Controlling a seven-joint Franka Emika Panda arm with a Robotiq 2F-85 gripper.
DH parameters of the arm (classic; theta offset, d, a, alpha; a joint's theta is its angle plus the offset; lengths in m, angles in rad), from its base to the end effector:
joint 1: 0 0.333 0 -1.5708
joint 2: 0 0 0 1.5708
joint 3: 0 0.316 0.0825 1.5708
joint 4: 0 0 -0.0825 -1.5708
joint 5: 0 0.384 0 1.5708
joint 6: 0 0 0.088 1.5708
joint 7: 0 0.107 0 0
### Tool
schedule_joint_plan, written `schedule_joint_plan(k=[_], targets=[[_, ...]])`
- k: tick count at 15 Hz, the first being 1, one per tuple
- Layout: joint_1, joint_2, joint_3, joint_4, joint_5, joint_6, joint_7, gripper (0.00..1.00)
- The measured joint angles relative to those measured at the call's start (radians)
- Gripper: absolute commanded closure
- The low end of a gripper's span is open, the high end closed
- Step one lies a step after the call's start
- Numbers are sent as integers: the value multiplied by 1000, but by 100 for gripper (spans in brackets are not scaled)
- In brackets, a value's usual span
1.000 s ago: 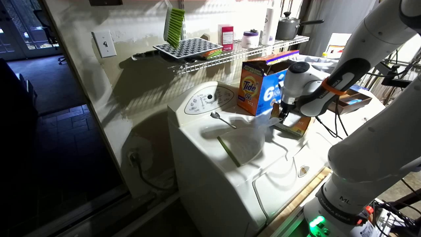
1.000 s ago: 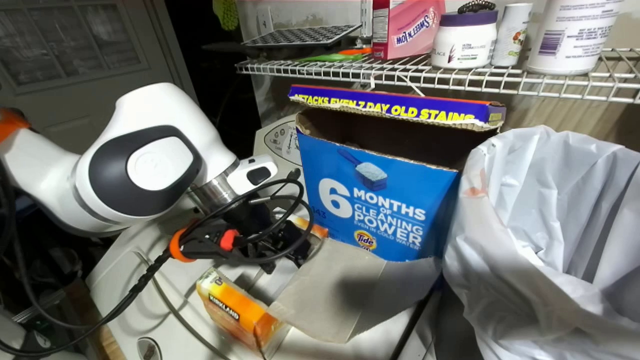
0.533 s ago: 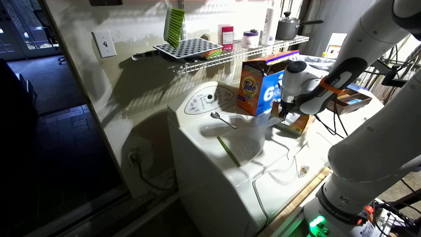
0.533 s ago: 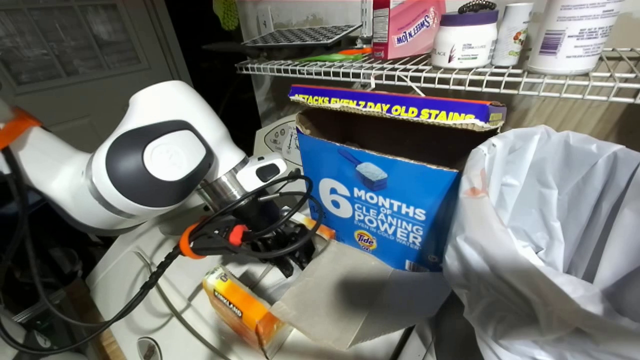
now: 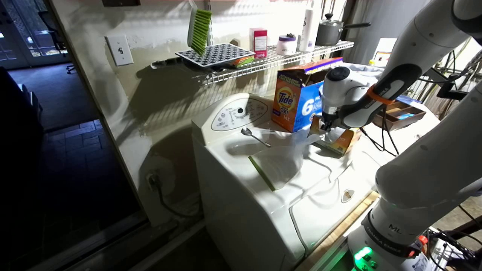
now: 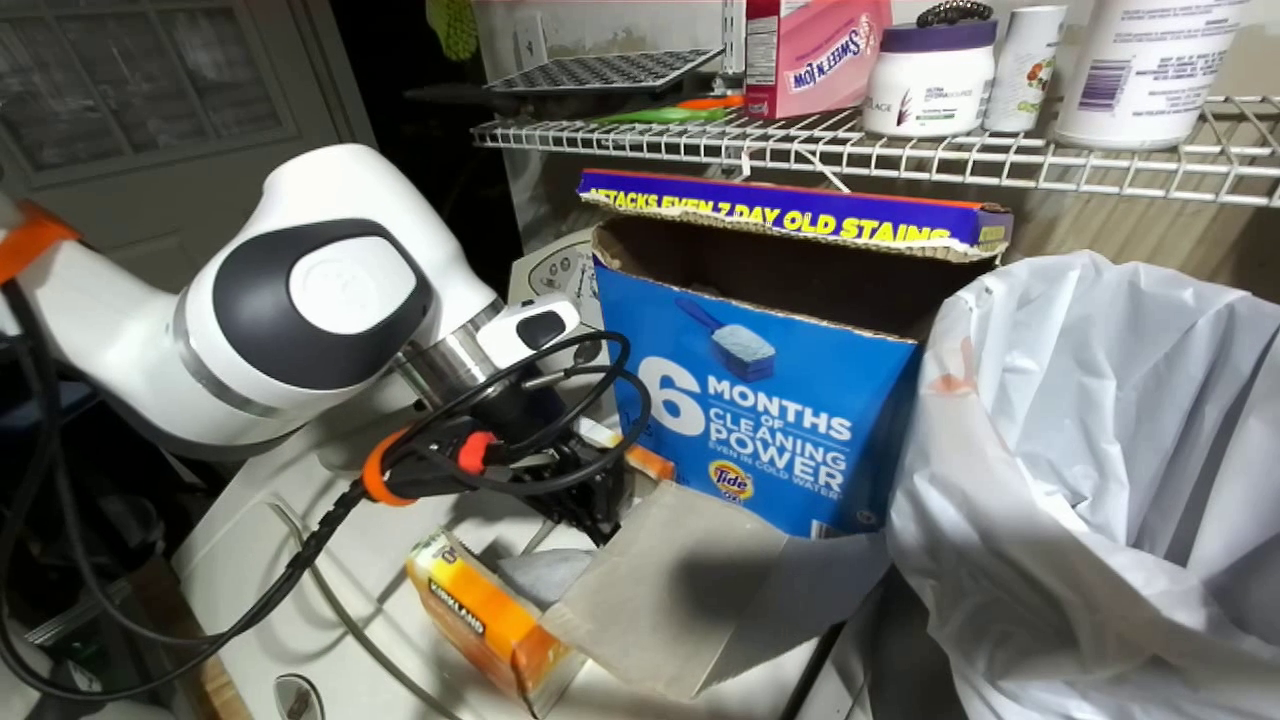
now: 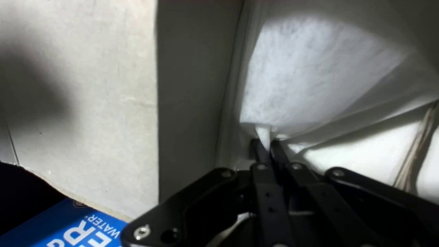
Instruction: Remove one paper towel from the orange box
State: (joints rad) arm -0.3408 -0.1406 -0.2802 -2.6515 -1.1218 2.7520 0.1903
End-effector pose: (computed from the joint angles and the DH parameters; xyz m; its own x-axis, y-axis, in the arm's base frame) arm 0.3665 -0.2140 0.2986 0.9768 0.2066 0.0567 0.1498 -0.8479 0.5086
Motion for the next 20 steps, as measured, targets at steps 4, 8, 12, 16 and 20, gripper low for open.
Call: schedule_joint_plan(k=[4, 8, 12, 16, 20], targets=[[5, -40, 13, 0, 0, -42, 6, 99], [9, -108, 29, -2, 0, -96, 6, 99], [22, -171, 41, -6, 4, -144, 4, 99], [36, -234, 53, -15, 8, -195, 1, 99], [49, -288, 69, -16, 8, -249, 1, 99]])
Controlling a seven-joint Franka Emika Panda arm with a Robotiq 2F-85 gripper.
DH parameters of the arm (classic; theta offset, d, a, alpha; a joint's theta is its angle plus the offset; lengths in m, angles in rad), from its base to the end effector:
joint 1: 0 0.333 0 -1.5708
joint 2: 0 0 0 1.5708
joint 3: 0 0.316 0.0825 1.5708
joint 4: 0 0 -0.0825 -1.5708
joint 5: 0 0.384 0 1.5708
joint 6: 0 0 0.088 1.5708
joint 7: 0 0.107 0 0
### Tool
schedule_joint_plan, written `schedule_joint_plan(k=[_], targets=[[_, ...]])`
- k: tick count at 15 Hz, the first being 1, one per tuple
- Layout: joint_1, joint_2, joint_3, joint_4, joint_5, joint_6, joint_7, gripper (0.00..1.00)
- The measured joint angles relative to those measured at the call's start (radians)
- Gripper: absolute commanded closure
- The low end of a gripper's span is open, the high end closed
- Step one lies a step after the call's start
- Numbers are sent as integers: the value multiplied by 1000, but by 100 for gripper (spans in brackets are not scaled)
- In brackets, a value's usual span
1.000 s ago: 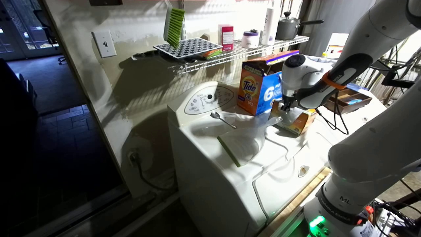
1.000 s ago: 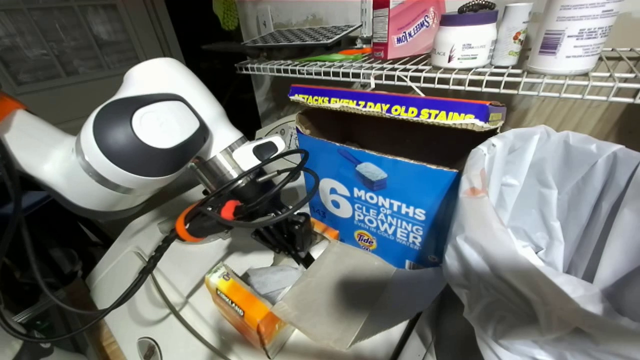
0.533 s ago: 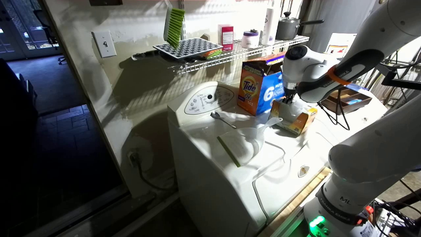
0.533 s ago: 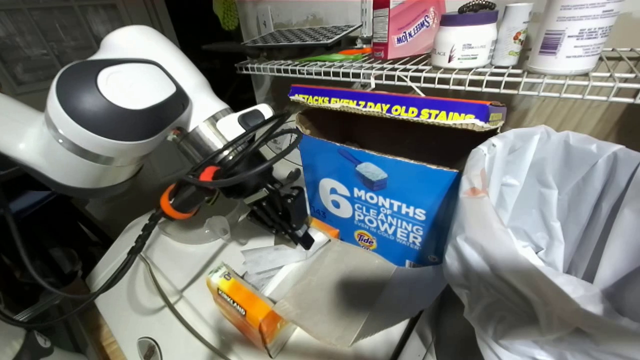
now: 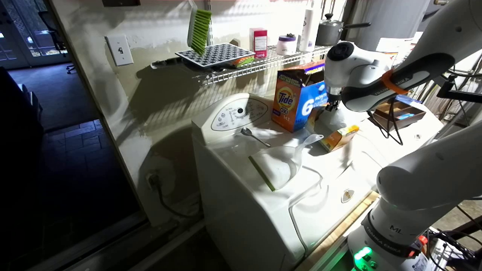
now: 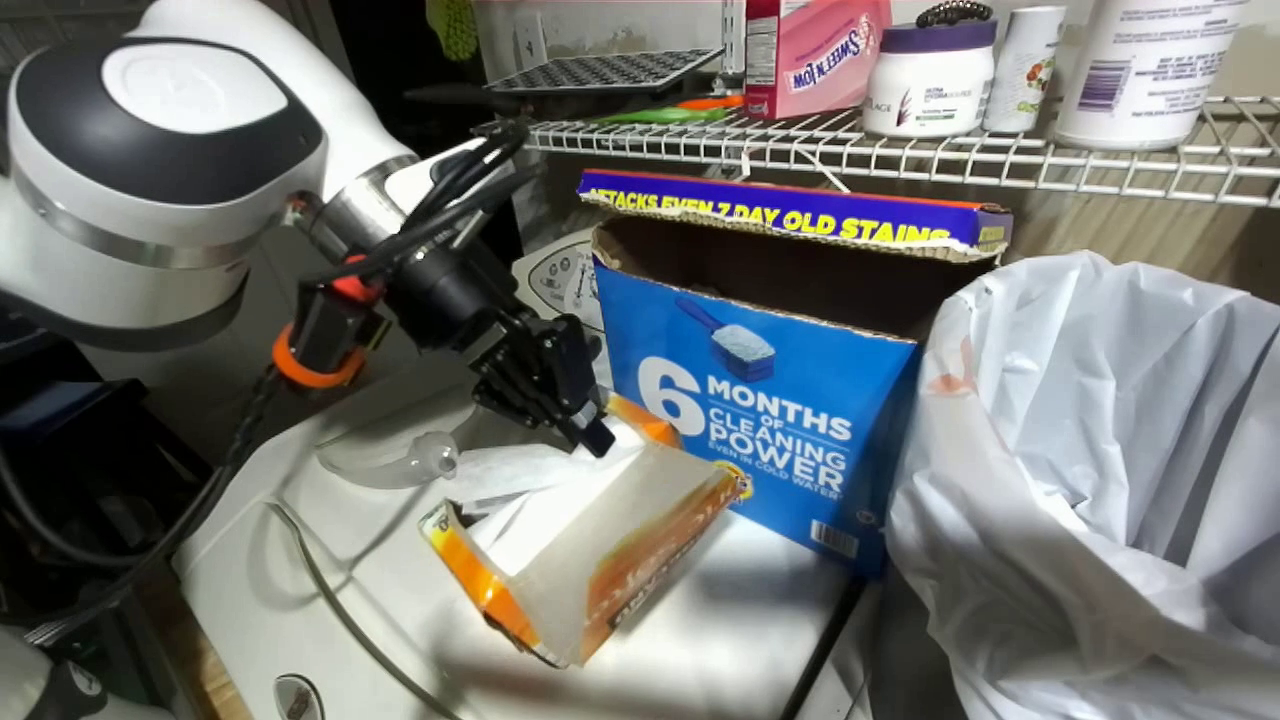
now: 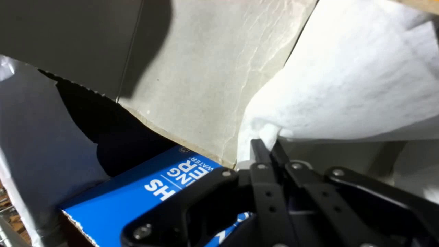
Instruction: Remove one paper towel from the orange box
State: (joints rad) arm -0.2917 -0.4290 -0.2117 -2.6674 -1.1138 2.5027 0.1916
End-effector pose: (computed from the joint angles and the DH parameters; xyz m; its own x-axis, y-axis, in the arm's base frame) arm 0.3607 -0.1892 0.3953 0.9789 0.1823 0.0926 0.0786 -0.7532 0.6531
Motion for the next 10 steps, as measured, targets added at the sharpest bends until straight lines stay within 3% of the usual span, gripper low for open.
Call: schedule_joint_plan(k=[4, 5, 6, 7, 9, 10], targets=[[11, 9, 1, -2, 5, -21, -2, 99], [13, 20, 0, -2, 6, -23, -2, 69], [14, 33, -1, -2, 9, -23, -2, 68], [15, 47, -2, -2, 13, -23, -2, 92], [15, 70, -2, -1, 19, -24, -2, 97], [16, 79, -2, 0, 27, -25, -3, 92]])
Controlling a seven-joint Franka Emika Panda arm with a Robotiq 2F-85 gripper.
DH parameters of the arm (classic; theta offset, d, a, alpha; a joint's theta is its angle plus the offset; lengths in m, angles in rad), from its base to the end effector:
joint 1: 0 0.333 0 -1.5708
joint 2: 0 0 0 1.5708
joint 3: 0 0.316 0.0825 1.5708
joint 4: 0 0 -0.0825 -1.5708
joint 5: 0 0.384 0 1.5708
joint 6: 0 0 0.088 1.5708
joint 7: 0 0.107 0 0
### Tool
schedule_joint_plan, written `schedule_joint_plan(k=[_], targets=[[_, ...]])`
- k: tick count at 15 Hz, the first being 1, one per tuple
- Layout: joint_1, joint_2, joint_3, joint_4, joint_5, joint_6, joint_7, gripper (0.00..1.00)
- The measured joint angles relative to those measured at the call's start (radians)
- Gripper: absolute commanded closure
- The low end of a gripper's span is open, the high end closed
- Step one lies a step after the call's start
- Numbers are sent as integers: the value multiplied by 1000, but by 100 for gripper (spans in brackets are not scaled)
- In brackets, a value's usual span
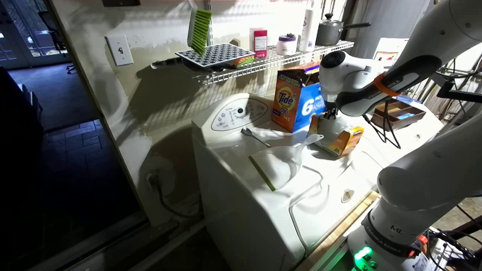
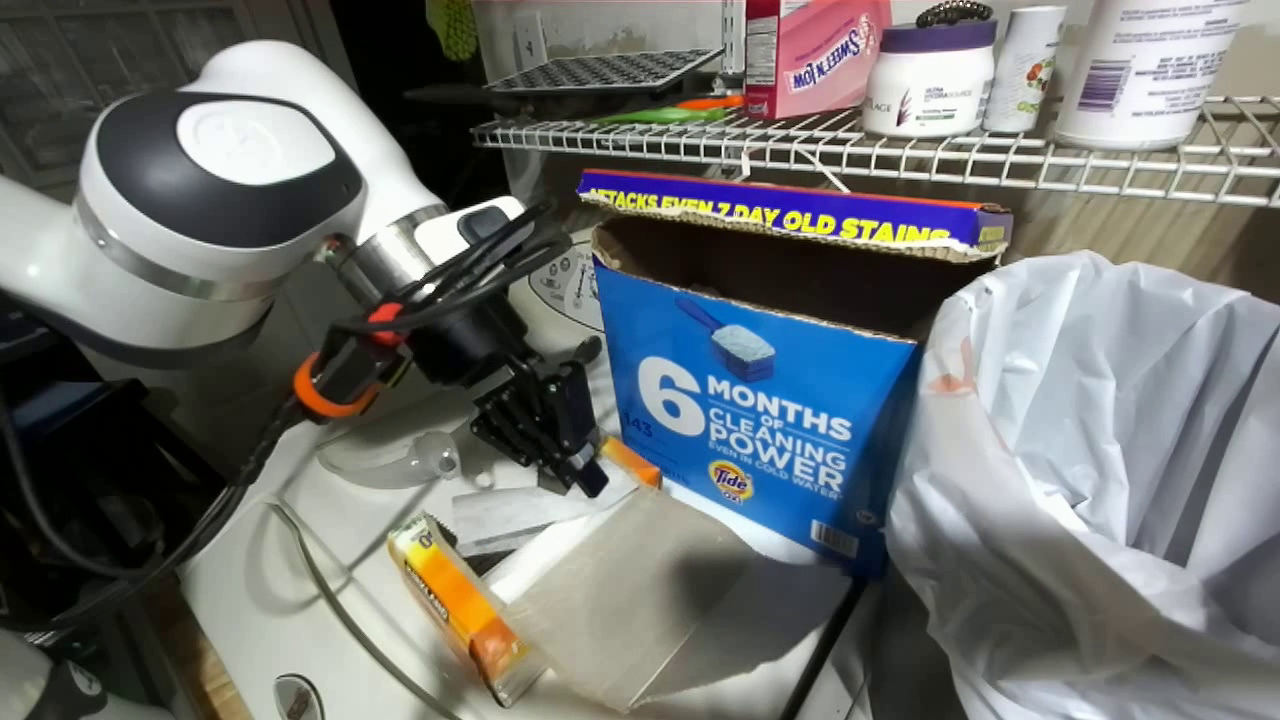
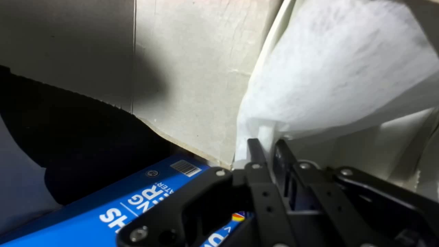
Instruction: Remove one paper towel from the orange box
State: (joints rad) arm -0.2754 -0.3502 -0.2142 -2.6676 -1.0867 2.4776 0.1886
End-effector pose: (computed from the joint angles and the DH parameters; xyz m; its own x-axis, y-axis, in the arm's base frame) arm 0.3646 -0.1874 0.3621 0.9865 0.1635 0.0127 0.1208 -0.7767 0.6181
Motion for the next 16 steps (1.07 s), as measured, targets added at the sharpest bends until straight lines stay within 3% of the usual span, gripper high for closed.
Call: schedule_joint_plan(k=[1, 2, 3, 5, 6, 8, 9, 10, 11, 12, 13, 14, 16], targets=[[1, 7, 0, 1, 8, -2, -1, 69], [3, 11, 0, 1, 16, -6, -2, 69], [5, 14, 0, 2, 24, -10, -4, 93], [7, 17, 1, 2, 30, -17, -5, 97], [7, 17, 2, 3, 32, -19, -5, 69], [9, 17, 3, 4, 43, -24, -6, 71], [10, 17, 4, 5, 48, -27, -7, 94], [11, 17, 4, 6, 51, -29, -7, 93], [12, 17, 4, 7, 52, -32, -7, 62], [12, 17, 4, 9, 53, -35, -7, 65], [14, 17, 4, 10, 56, -41, -7, 96], [16, 17, 5, 11, 57, -46, -7, 94], [17, 17, 5, 14, 57, -54, -7, 100]])
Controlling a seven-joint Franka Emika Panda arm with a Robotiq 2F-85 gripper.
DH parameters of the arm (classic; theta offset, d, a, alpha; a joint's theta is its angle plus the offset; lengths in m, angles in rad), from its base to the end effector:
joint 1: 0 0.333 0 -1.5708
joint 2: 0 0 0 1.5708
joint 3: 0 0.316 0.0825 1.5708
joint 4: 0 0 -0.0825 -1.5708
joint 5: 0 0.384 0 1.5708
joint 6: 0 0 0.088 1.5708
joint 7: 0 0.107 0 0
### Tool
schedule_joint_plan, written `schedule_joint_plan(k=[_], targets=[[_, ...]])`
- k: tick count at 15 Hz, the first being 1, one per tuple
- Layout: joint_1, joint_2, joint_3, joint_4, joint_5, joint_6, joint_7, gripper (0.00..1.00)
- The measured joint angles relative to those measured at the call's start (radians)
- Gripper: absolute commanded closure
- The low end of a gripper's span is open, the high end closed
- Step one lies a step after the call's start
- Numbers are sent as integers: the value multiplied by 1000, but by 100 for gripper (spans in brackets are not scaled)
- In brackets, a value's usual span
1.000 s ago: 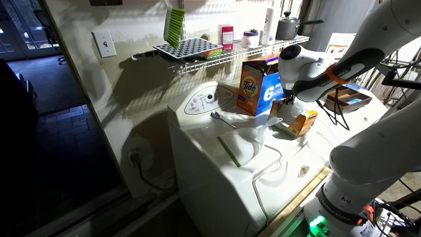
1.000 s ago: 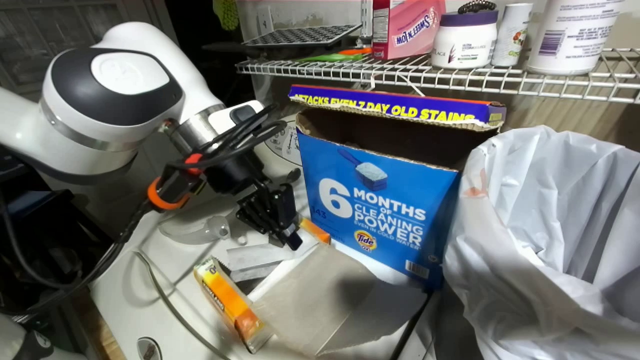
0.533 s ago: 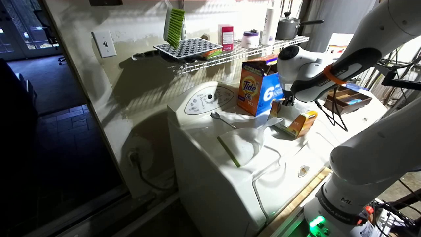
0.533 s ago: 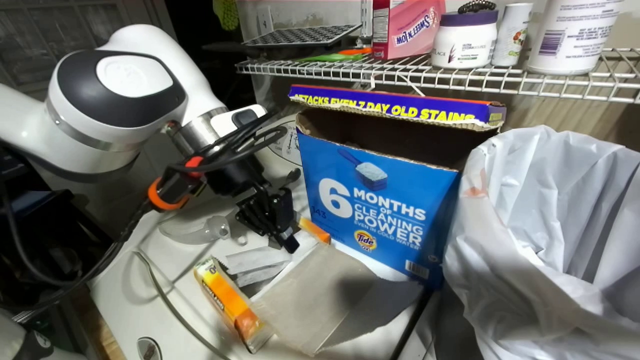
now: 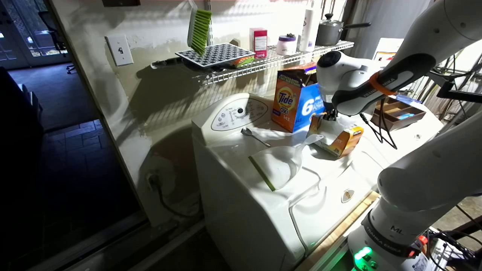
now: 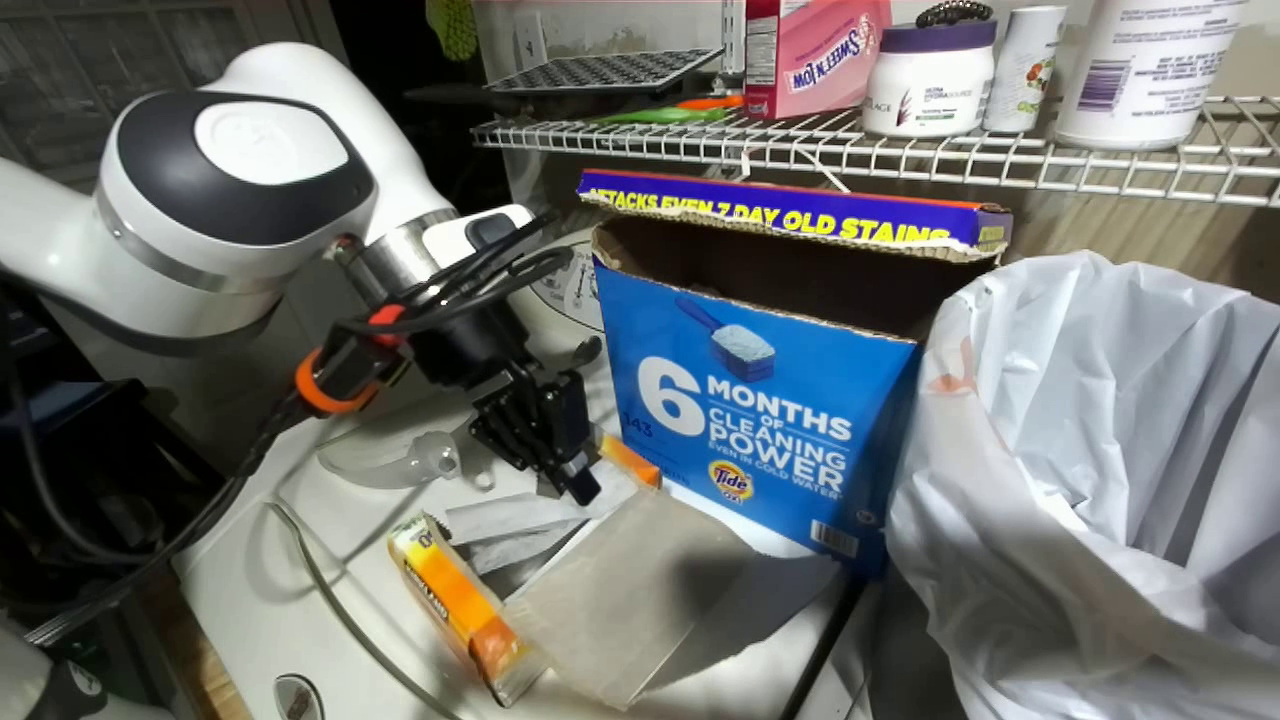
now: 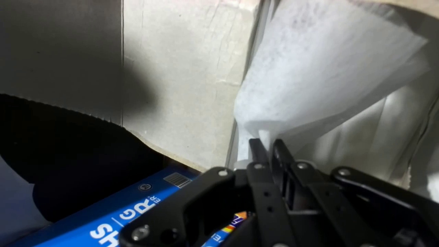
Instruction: Remove one paper towel from the orange box
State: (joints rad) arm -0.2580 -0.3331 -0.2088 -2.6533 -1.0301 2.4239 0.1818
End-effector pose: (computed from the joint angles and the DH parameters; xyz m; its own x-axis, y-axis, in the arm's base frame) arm 0.3678 -0.1860 0.3585 0.9926 0.1200 -0.0167 0.1059 -0.7927 0.6003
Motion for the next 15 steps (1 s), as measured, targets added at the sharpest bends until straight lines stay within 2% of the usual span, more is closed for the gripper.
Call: schedule_joint_plan(k=[4, 8, 11, 15], targets=[[2, -3, 0, 1, 11, -10, -2, 100], [2, -17, -7, 7, 72, -13, -33, 100], [3, -30, -27, 17, 174, -13, -105, 100], [15, -51, -64, 28, 414, -18, -276, 100]])
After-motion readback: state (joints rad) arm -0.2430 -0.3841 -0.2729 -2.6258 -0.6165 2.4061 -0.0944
